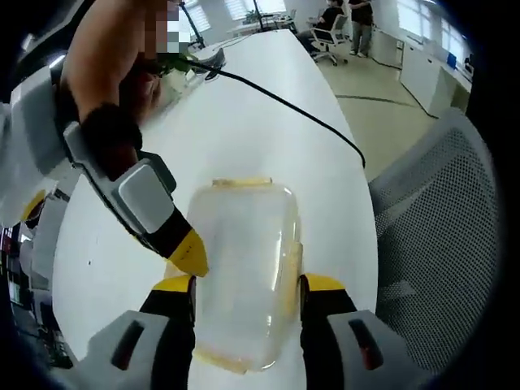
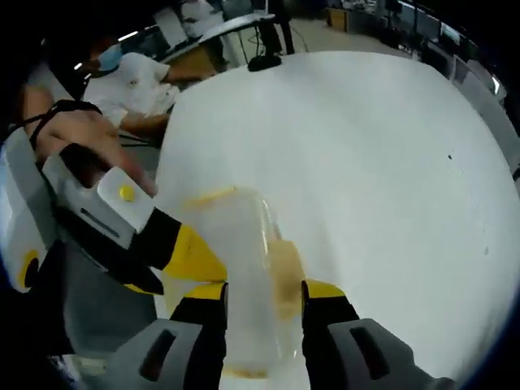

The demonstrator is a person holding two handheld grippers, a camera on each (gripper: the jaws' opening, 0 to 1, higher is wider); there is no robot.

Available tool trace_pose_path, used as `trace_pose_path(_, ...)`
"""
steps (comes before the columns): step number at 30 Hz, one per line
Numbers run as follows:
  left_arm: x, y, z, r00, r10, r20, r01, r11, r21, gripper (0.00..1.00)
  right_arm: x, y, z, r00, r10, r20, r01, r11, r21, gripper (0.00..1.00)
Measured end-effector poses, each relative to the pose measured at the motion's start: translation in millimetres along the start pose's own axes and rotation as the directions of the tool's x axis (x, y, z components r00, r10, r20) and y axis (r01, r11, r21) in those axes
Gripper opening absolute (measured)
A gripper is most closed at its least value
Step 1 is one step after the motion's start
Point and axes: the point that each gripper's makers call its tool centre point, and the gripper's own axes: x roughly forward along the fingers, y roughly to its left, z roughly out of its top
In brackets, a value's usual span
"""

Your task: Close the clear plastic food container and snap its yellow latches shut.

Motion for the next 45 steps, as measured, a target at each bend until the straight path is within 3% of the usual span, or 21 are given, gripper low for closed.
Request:
trace_pose_path(3,0.8,1.3,-3.0,1.0,0.012,-0.014,-0.012,1.0,0.007,0.51,1.1,5.0,1.9,0.999,0.035,-0.011,-0.035,0.999,-0.003,0.3)
trace_pose_path(15,5.1,0.4,-6.4,1.0,0.004,-0.03,-0.003,1.0,0.028,0.5,3.0,2.0,0.3,0.997,0.058,-0.057,-0.058,0.998,0.003,0.3)
trace_pose_path(31,9.2,1.2,-5.7,0.997,0.017,-0.073,-0.014,0.999,0.046,0.46,6.7,5.4,-1.9,0.976,0.118,-0.182,-0.123,0.992,-0.017,0.27)
trace_pose_path(35,7.3,-1.2,-9.2,0.996,-0.007,-0.089,0.009,1.0,0.021,0.46,7.9,9.8,-0.6,0.971,0.127,-0.205,-0.132,0.991,-0.01,0.24)
trace_pose_path(45,8.0,0.9,-8.5,0.997,0.008,-0.075,-0.007,1.0,0.012,0.47,7.6,5.6,-2.4,0.967,0.138,-0.214,-0.145,0.989,-0.021,0.26)
